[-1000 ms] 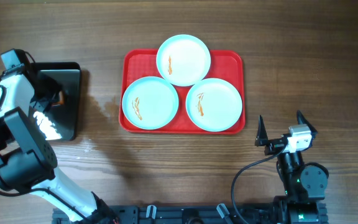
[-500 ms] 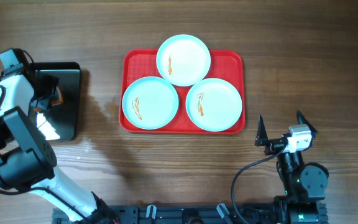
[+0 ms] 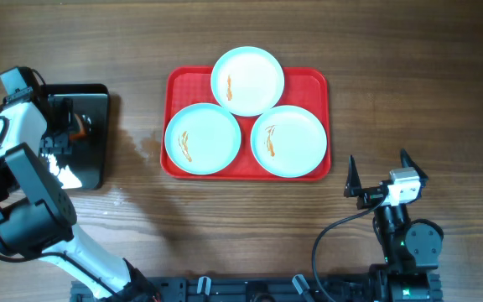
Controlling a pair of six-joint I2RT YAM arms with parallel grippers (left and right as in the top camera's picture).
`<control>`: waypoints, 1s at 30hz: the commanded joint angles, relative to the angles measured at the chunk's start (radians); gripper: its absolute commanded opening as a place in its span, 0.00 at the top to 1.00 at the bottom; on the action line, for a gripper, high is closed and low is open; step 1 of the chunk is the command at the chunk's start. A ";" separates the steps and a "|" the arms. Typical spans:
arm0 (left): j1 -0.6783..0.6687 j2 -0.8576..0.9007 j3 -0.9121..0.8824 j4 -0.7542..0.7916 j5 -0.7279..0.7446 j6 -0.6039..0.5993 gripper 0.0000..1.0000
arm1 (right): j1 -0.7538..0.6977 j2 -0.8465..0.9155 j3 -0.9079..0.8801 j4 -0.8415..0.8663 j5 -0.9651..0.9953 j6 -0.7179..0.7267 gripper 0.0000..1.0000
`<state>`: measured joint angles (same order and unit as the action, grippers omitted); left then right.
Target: Clean dirty plates on tray and stack at the side
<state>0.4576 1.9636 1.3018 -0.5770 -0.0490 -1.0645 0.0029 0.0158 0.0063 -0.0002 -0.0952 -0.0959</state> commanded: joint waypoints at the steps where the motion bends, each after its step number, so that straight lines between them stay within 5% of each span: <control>1: 0.005 0.017 -0.014 0.006 -0.055 -0.027 0.11 | -0.005 -0.005 -0.001 0.003 0.013 -0.009 0.00; 6: 0.005 0.029 -0.014 0.041 -0.058 -0.028 0.07 | -0.005 -0.005 -0.001 0.003 0.013 -0.009 0.00; 12: 0.005 0.062 -0.014 0.054 -0.057 -0.028 0.14 | -0.005 -0.005 -0.001 0.003 0.013 -0.008 0.00; 15: 0.005 0.075 -0.014 0.035 -0.058 -0.027 0.40 | -0.005 -0.005 -0.001 0.003 0.013 -0.009 0.00; 21: 0.005 0.073 -0.013 0.009 -0.058 0.091 0.55 | -0.005 -0.005 -0.001 0.003 0.013 -0.008 0.00; 25: 0.005 0.063 -0.013 -0.022 -0.057 0.145 0.84 | -0.005 -0.005 -0.001 0.003 0.013 -0.009 0.00; 30: 0.005 0.026 -0.013 -0.045 -0.053 0.266 0.92 | -0.005 -0.005 -0.001 0.003 0.013 -0.009 0.00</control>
<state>0.4576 2.0048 1.2984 -0.6086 -0.0925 -0.9321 0.0029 0.0158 0.0063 -0.0002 -0.0952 -0.0959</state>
